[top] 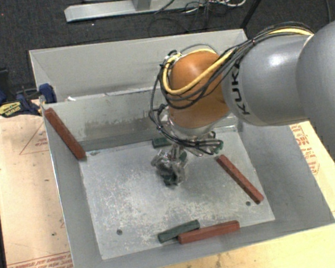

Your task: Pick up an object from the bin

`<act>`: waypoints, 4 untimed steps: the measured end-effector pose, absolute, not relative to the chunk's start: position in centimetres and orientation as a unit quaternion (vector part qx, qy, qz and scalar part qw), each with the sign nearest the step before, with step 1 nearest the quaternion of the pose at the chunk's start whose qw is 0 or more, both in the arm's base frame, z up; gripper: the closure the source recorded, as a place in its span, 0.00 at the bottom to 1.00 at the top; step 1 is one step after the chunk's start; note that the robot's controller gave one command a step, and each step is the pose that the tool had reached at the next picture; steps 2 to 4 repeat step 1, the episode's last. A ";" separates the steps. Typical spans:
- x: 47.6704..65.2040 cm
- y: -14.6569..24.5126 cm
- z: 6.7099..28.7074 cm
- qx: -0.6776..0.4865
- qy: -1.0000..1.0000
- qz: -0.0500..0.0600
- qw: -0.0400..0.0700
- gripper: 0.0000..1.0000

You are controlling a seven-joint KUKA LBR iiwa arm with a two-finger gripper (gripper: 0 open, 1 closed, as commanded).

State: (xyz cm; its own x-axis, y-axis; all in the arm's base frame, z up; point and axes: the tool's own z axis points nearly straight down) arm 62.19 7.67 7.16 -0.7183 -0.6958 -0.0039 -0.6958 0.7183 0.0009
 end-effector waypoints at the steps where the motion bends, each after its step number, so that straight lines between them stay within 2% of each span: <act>1: 54.9 4.5 23.7 -0.328 0.945 -0.001 0.004 1.00; 4: 54.9 4.5 23.7 -0.328 0.945 -0.001 0.004 1.00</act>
Offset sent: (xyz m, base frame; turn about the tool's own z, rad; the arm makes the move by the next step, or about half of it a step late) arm 0.0000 0.0000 0.0000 0.0000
